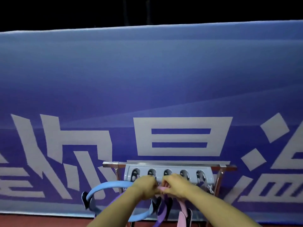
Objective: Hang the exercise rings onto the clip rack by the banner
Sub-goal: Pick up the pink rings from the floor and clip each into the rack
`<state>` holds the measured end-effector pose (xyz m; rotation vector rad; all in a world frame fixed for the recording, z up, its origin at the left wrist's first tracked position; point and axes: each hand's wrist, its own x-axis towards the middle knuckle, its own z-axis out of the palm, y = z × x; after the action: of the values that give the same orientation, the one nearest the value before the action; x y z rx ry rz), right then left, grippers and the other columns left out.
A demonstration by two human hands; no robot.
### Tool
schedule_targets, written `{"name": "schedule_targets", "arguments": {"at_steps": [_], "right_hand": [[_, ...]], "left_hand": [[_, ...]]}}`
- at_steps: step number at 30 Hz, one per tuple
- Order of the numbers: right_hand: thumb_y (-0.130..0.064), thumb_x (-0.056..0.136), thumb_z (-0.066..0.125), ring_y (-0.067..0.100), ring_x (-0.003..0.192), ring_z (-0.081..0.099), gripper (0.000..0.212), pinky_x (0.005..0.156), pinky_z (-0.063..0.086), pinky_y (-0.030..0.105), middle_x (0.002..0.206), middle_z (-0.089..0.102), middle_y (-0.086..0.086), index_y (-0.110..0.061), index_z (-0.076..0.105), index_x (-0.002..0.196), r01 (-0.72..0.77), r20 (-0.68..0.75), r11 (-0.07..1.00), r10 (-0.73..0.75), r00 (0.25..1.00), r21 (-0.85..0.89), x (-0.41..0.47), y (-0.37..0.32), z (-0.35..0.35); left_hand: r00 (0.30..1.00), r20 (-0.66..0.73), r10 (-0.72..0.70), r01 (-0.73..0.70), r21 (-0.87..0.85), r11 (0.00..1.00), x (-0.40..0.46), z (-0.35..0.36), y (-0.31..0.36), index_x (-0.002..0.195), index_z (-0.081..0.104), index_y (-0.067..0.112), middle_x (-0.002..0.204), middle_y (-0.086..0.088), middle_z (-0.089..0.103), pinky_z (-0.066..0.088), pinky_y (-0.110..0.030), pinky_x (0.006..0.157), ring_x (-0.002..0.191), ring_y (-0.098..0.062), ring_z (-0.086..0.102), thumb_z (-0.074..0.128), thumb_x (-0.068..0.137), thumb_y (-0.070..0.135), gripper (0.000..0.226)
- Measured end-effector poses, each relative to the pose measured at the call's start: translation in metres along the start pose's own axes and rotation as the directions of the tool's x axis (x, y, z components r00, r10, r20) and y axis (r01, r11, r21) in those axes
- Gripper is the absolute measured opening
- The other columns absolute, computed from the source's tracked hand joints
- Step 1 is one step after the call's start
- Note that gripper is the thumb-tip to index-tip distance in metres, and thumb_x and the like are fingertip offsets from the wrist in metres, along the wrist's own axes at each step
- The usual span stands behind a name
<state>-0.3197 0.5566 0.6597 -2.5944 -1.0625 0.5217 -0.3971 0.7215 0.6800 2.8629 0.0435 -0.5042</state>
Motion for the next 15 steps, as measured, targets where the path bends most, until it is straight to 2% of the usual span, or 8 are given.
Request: {"name": "schedule_targets", "arguments": {"at_steps": [6,11,15], "right_hand": [[-0.054,0.087,0.064,0.027,0.097,0.065,0.029,0.081,0.054,0.039,0.104,0.069,0.003,-0.030,0.061,0.101,-0.040,-0.005,0.995,0.039,0.999,-0.095,0.019,-0.003,0.004],[-0.041,0.086,0.067,0.031,0.097,0.062,0.022,0.079,0.048,0.041,0.110,0.052,0.002,-0.026,0.065,0.103,0.029,-0.049,0.977,-0.041,0.998,-0.213,0.026,-0.002,0.005],[-0.040,0.091,0.062,0.027,0.111,0.061,0.025,0.088,0.047,0.038,0.117,0.064,-0.001,-0.030,0.066,0.113,-0.031,-0.067,0.975,0.016,0.998,-0.220,0.032,-0.001,0.003]], "left_hand": [[0.995,-0.056,0.082,-0.076,0.091,0.993,0.029,0.004,-0.021,0.102,0.065,0.020,0.103,-0.010,0.070,0.048,-0.040,0.072,0.096,-0.034,0.064,0.057,0.083,0.059,0.044],[0.992,-0.002,0.126,-0.126,0.019,0.992,0.052,0.005,-0.033,0.102,0.062,0.027,0.107,-0.003,0.066,0.054,-0.040,0.083,0.099,-0.028,0.065,0.067,0.075,0.056,0.040],[0.992,0.006,0.122,-0.122,-0.011,0.992,0.064,0.000,-0.041,0.096,0.056,0.030,0.105,-0.001,0.067,0.051,-0.038,0.079,0.097,-0.028,0.064,0.065,0.072,0.059,0.038]]}}
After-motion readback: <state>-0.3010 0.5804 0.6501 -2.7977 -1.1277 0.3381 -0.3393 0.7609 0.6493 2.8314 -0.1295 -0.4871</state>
